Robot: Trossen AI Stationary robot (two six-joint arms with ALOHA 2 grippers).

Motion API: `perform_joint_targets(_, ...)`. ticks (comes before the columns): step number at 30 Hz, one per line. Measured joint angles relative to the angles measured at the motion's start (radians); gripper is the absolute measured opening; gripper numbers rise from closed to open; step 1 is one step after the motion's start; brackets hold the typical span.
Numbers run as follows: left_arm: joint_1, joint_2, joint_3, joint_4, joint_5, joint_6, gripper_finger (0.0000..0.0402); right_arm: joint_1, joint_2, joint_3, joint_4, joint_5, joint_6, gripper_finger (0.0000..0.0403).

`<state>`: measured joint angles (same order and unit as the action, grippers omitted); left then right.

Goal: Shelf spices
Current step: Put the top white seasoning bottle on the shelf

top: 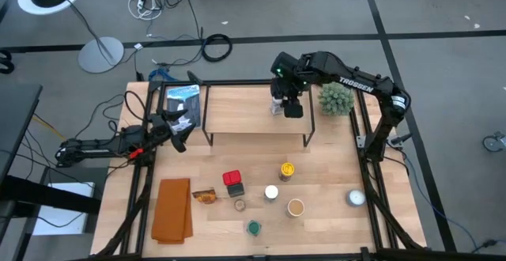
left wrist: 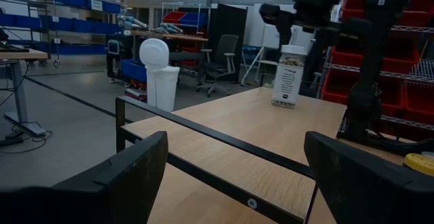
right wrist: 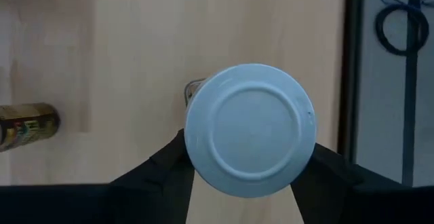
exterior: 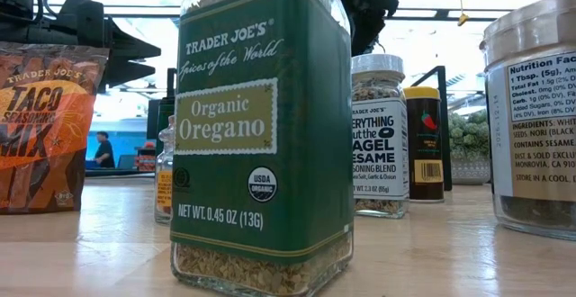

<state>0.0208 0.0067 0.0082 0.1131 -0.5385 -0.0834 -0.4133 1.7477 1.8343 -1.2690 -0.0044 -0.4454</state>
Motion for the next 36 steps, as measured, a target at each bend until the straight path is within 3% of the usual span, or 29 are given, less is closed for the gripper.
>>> perform_joint_targets(12, 0.000, 0.000, 0.000, 0.000, 0.000, 0.000, 0.0351, -0.105, -0.001, -0.001, -0.004, 0.004, 0.098, 0.0205)
perform_joint_targets(20, 0.000, 0.000, 0.000, 0.000, 0.000, 0.000, 0.0351, -0.101, -0.002, -0.001, -0.005, -0.013, 0.107, 0.0212)
perform_joint_targets(36, 0.000, 0.000, 0.000, 0.000, 0.000, 0.000, 0.0351, -0.098, -0.002, -0.003, -0.008, -0.026, 0.085, 0.0261)
